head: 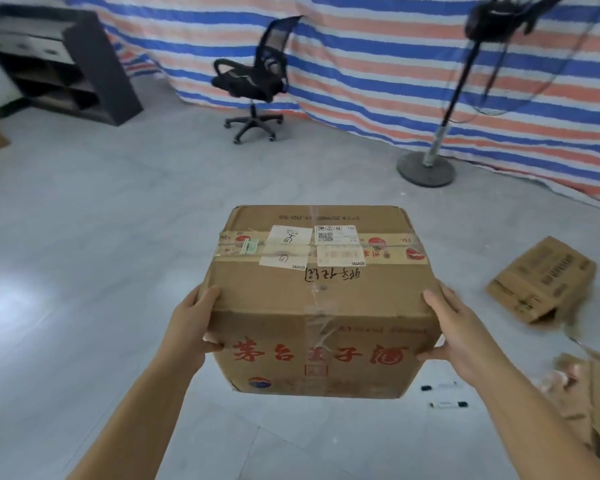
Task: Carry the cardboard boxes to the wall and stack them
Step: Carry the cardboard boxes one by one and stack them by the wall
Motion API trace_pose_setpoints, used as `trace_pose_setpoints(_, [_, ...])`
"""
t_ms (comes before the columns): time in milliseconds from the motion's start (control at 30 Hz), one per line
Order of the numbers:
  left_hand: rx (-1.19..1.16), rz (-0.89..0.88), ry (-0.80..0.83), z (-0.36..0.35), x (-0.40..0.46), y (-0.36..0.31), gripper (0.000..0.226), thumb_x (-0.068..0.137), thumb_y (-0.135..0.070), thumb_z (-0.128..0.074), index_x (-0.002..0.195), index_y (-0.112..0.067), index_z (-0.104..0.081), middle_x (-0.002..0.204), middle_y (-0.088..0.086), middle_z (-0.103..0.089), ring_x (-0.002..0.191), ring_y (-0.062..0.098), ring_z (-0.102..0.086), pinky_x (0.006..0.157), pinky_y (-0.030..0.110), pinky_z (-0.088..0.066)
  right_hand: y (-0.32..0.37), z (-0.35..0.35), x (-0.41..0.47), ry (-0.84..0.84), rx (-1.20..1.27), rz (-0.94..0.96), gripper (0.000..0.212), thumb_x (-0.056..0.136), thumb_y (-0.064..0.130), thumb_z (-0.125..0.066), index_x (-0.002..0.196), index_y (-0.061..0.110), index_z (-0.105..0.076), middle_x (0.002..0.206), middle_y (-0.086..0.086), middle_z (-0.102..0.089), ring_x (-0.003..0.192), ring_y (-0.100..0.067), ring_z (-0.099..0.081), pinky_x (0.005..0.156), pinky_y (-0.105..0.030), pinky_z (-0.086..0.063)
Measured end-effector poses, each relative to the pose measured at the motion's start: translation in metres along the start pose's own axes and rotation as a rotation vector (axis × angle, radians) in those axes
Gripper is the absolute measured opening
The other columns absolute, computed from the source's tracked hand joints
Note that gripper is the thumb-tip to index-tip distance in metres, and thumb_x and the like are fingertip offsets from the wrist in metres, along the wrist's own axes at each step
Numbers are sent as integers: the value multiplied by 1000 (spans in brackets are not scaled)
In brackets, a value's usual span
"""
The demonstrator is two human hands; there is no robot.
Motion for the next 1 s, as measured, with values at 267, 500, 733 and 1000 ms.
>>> trace_pose_setpoints(267, [-150,-24,-165,178,67,-27,19,96,-30,-49,115,-29,-53,100,-9,-50,106,24,-43,86,56,-51,43,-204,-1,177,-99,76,22,101,37,-39,112,52,-50,105,17,-58,94,-9,-54,82,-61,-52])
trace_pose_setpoints(500, [-251,9,-294,268,111,-50,29,96,-30,-50,125,-29,-50,110,-2,-46,105,23,-43,81,52,-52,80,-329,18,310,-194,106,23,102,35,-38,107,53,-52,105,16,-60,95,-9,-54,80,-60,-53])
trace_pose_setpoints(733, [-332,1,-426,309,170,-79,16,96,-28,-50,111,-28,-53,94,-13,-48,105,22,-44,86,59,-51,129,-433,83,469,-298,149,26,101,33,-37,100,53,-55,106,11,-61,95,-14,-55,76,-62,-54])
trace_pose_setpoints(1000, [-444,35,-602,330,251,-135,22,95,-29,-52,117,-28,-53,108,-4,-49,106,24,-45,82,57,-52,210,-555,172,665,-390,173,25,102,35,-37,113,50,-53,110,9,-61,97,-15,-55,77,-63,-53])
Point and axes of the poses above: each hand's wrist, its own x-axis towards the middle knuckle, its own z-axis out of the back of the hand, y = z × x, the point moved 1 cm from there along x, towards the middle knuckle
